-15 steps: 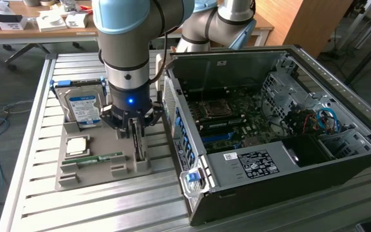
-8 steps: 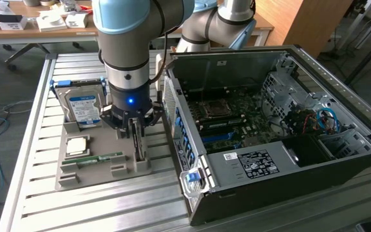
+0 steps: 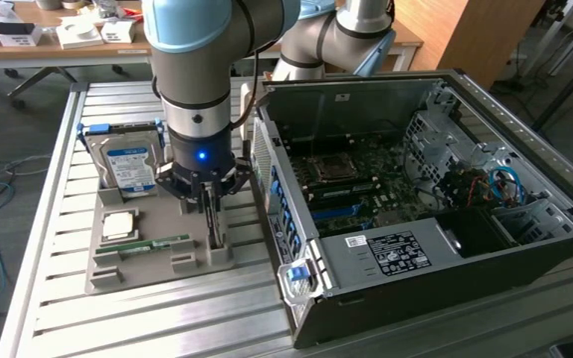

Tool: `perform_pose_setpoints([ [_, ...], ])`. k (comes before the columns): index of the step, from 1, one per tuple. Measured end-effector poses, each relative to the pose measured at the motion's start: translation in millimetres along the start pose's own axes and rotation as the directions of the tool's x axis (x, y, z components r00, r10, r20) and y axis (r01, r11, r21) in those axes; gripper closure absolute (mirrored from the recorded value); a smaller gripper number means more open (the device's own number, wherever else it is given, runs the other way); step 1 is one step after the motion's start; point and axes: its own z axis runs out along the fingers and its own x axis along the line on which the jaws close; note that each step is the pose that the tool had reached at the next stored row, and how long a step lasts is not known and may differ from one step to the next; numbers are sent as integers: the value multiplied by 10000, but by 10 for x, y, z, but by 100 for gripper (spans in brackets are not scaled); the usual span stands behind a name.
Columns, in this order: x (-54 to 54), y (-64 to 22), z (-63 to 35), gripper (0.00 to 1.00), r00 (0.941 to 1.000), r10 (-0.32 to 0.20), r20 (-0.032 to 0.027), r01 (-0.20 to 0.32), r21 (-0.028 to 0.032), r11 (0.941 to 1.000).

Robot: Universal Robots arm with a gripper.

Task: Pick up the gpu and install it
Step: 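Pick up the gpu and move the gpu toward the slot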

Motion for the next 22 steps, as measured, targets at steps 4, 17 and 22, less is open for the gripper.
perform_pose_setpoints([
  [4, 0, 0, 0, 67, 10000, 0, 0, 0, 0, 10000],
  [17, -1, 0, 0, 74, 10000, -22, -1, 22, 0, 10000],
  [22, -2, 0, 0, 74, 10000, -95, -4, 95, -1, 10000],
])
